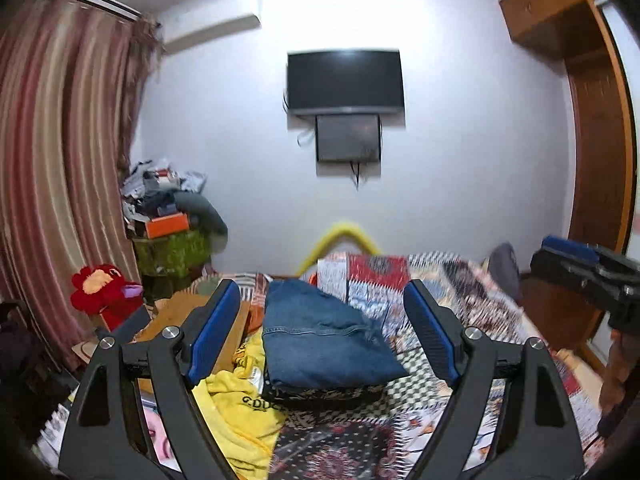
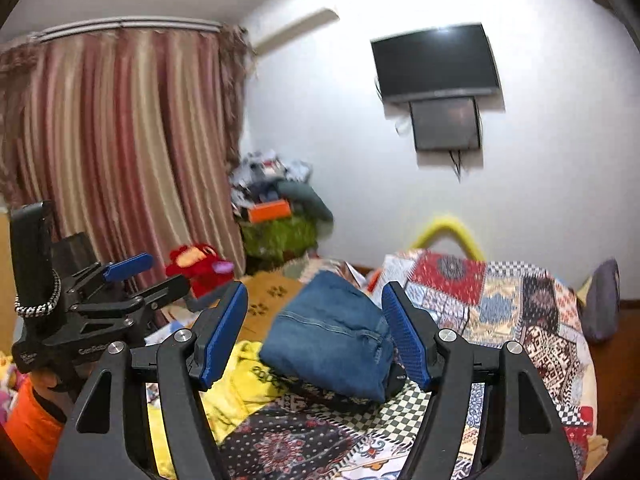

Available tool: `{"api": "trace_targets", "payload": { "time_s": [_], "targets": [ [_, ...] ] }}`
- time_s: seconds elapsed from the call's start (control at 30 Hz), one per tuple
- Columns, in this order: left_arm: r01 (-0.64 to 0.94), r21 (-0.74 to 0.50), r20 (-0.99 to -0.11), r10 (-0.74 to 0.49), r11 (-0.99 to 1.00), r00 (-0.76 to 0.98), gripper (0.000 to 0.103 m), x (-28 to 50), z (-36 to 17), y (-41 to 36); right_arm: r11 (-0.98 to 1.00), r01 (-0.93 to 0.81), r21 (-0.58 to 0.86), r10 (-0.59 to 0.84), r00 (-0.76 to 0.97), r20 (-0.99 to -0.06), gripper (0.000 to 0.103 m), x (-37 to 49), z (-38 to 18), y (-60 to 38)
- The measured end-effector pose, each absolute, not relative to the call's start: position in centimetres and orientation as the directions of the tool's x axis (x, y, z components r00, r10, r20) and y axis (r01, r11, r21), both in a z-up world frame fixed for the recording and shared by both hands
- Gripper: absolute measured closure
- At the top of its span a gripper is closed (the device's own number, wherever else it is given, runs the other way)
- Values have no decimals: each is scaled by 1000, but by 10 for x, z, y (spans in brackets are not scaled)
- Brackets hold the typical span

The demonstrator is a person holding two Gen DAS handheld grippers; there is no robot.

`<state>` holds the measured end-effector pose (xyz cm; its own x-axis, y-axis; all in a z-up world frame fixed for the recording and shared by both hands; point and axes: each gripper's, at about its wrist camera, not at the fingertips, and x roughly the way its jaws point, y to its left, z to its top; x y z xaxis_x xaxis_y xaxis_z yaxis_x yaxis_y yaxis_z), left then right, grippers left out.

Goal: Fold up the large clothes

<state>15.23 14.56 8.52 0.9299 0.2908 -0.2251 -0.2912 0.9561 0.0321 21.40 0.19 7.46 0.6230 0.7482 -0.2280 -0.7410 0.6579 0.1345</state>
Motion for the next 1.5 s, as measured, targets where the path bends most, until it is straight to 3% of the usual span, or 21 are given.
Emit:
{"api": "trace_targets", "payload": {
  "time_s": [0.2, 0.5, 0.7, 1.5],
  "targets": [
    [-387, 40, -98, 389, 921, 916, 18, 98, 79, 114, 716, -696, 59, 697, 706, -124, 35, 161, 71, -11],
    [-424, 32, -54, 425, 905, 904, 3, 65, 72, 96, 778, -623, 82, 628, 773, -88, 0, 150, 69, -18],
    [-412, 29, -56, 413, 911, 909, 3, 61, 72, 92, 769, -624, 142, 638, 762, -110, 0, 156, 67, -26],
    [-387, -35, -132, 380, 921, 916, 2, 78, 56, 104, 794, -592, 138, 608, 781, -145, 0, 143, 54, -34]
  ]
}}
